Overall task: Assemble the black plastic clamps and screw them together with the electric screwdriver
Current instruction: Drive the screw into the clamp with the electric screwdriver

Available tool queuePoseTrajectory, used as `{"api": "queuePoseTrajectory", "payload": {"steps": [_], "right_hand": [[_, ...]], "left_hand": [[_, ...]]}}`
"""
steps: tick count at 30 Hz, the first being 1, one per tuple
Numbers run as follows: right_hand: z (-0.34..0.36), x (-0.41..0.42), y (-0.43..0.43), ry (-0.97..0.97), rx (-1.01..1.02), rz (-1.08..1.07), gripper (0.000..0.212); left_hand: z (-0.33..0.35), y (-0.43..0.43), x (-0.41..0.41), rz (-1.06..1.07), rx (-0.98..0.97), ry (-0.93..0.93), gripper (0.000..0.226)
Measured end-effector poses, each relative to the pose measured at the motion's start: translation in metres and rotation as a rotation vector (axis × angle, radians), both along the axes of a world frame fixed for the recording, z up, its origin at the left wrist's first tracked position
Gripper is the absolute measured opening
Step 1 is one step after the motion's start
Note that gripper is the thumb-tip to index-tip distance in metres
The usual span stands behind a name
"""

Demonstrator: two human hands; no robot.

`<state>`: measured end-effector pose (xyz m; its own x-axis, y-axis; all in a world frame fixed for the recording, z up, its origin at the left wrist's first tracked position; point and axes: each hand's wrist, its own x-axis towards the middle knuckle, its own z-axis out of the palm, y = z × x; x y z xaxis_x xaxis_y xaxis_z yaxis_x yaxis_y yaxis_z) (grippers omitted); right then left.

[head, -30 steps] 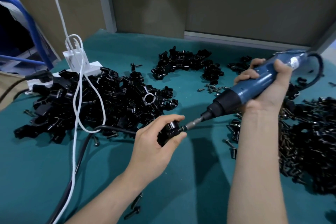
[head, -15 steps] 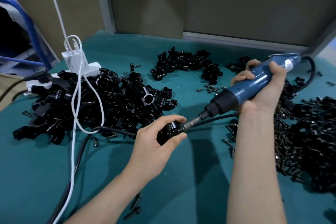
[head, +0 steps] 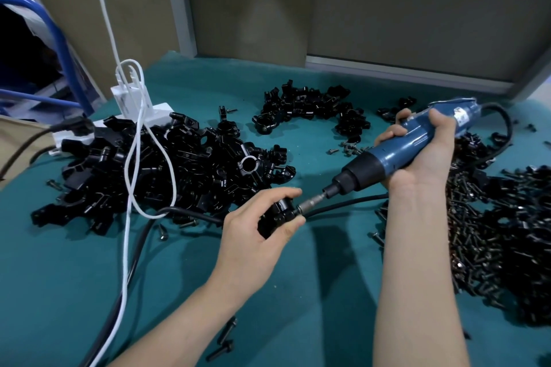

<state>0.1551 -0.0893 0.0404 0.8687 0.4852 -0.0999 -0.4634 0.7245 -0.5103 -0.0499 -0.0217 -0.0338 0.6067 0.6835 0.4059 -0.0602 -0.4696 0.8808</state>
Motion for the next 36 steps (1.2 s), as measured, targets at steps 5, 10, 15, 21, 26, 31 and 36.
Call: {"api": "queuePoseTrajectory", "payload": {"steps": [5, 10, 15, 21, 26, 31, 36], "right_hand": [[0.0, -0.001, 0.001, -0.016, 0.079, -0.013, 0.018], [-0.001, 0.0, 0.001, -0.024, 0.061, 0.016, 0.018], [-0.01, 0.001, 0.006, 0.05, 0.041, 0.026, 0.018], [-0.011, 0.003, 0.008, 0.014, 0.017, 0.027, 0.017], [-0.011, 0.004, 0.007, 0.02, 0.01, 0.035, 0.017], [-0.01, 0.0, 0.009, 0.004, 0.024, 0.04, 0.016], [-0.008, -0.002, 0.01, -0.003, 0.026, 0.035, 0.015]], "left_hand": [[0.001, -0.009, 0.003, -0.122, -0.44, -0.137, 0.03], [0.006, -0.005, -0.001, -0.106, -0.334, -0.02, 0.036], [0.008, -0.003, -0.002, -0.073, -0.26, -0.007, 0.037], [0.006, 0.0, -0.002, -0.057, -0.23, 0.024, 0.035], [0.006, -0.001, -0.002, -0.052, -0.154, 0.007, 0.031], [0.003, -0.002, -0.001, -0.051, -0.155, -0.046, 0.03], [0.001, 0.0, -0.001, -0.05, -0.143, -0.056, 0.03]]}}
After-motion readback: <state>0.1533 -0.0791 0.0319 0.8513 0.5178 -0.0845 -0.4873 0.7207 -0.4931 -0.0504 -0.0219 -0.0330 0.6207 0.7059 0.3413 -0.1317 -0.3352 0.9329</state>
